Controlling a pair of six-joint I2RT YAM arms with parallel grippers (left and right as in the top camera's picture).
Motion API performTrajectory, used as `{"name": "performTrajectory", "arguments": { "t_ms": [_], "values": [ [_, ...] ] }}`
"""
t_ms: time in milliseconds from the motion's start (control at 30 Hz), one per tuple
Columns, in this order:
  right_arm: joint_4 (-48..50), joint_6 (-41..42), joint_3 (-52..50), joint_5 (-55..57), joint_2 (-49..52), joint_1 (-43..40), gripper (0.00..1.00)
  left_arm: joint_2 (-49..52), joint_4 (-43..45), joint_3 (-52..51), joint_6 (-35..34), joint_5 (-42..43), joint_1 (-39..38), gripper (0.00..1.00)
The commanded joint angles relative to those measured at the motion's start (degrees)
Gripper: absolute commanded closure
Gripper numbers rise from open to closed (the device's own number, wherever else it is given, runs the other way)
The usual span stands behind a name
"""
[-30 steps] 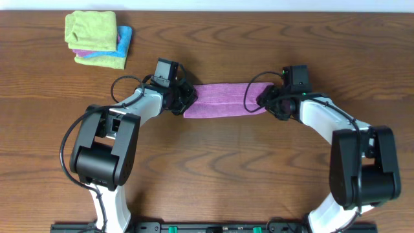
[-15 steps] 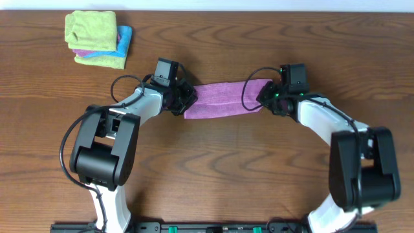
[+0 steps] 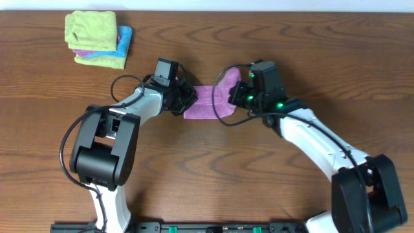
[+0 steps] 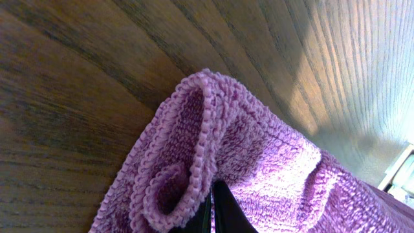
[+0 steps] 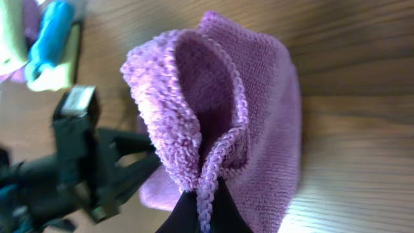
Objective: Fold the cloth
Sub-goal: 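Fold the strip's right end toward the left gripper with the right gripper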
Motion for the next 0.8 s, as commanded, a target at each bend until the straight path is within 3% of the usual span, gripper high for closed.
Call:
{"name": "performTrajectory", "arguments": {
  "t_ms": [0,767],
  "values": [
    [0.9,-0.1,0.5,1.4,0.0,2.7,0.99,1.0,-1.3,-0.3,1.1,-1.4,0.0,0.94],
    [9.5,3.1,4.0,0.5,9.0,8.7,0.99,1.0,-1.5,-0.3,7.5,3.6,2.8,0.94]
  ]
}}
